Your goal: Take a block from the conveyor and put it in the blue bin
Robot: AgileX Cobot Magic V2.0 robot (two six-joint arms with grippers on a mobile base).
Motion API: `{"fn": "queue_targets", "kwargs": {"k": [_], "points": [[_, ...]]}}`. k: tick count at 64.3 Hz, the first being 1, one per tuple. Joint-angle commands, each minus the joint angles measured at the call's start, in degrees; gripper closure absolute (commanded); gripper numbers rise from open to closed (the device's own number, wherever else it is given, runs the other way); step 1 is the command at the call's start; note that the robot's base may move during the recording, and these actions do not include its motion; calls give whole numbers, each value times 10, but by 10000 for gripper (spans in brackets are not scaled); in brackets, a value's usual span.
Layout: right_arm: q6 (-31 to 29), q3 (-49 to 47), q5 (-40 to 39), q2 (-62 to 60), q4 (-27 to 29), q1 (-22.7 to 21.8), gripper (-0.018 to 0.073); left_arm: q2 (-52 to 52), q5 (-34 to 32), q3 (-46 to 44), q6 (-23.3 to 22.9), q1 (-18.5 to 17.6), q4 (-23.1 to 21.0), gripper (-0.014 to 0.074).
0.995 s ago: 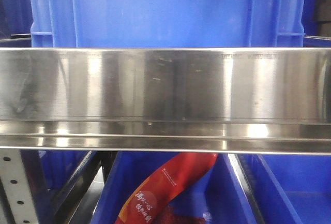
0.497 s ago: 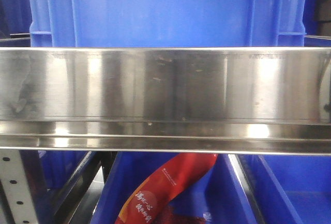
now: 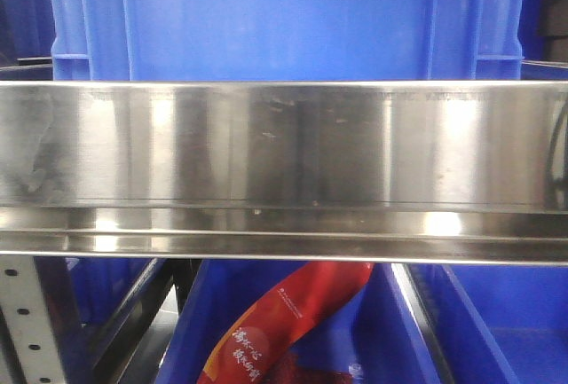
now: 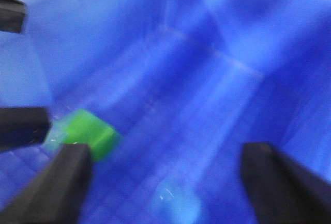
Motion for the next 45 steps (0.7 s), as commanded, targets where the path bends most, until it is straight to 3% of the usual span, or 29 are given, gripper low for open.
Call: {"fn": "queue_targets", "kwargs": {"k": [1,14,20,28,45], "points": [[-2,-6,-3,-28,0,1,285,-22,20,-15,0,-4,0,154],[-2,10,5,-96,0,1,731,-83,74,-14,0,-4,6,526],[-2,41,-6,-135,0,1,720,-120,86,-3,0,-4,8,706],[-2,121,-52,-203,0,1,720,-181,65,53,-3,-4,8,707],[-2,336,-160,-365,0,1,721,-350,-76,283,-20,-4,0,707]]}}
